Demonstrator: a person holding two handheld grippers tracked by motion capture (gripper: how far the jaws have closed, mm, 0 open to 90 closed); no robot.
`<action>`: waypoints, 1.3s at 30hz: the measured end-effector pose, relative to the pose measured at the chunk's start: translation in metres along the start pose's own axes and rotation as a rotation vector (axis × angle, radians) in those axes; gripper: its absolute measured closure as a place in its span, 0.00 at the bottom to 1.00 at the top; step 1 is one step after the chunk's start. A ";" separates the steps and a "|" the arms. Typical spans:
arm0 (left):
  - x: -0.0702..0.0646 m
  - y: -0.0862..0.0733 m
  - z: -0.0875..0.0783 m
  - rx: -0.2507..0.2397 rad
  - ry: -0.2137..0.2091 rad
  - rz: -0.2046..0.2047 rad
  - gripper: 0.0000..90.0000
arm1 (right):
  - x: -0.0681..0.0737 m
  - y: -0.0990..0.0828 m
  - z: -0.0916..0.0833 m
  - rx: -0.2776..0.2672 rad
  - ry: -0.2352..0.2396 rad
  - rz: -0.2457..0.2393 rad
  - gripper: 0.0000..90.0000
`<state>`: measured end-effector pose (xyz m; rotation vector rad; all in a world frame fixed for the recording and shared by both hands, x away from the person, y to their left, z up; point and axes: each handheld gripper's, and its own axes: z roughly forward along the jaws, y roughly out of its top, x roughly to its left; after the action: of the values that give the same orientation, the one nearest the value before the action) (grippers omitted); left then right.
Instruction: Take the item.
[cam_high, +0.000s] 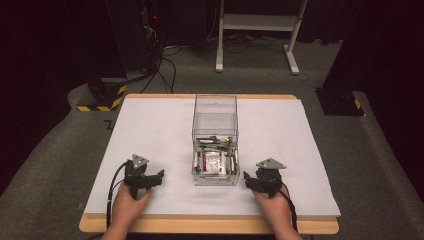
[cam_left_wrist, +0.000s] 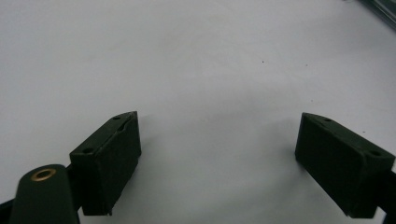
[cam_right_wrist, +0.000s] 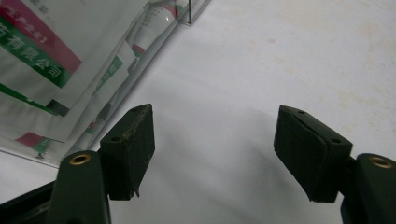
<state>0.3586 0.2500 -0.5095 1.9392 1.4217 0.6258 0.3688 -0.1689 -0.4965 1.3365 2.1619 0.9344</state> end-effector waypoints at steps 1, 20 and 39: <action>0.000 0.000 0.000 0.000 0.000 -0.001 0.16 | 0.000 0.000 -0.001 -0.004 0.001 0.001 0.33; 0.000 0.000 0.000 0.000 0.000 0.000 0.16 | 0.002 0.003 -0.015 -0.069 0.018 -0.021 0.43; 0.000 0.000 0.000 0.000 0.000 -0.001 0.16 | 0.001 0.012 -0.035 -0.157 0.043 -0.031 0.44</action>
<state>0.3586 0.2500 -0.5095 1.9387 1.4220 0.6250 0.3521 -0.1758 -0.4638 1.2152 2.0869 1.1055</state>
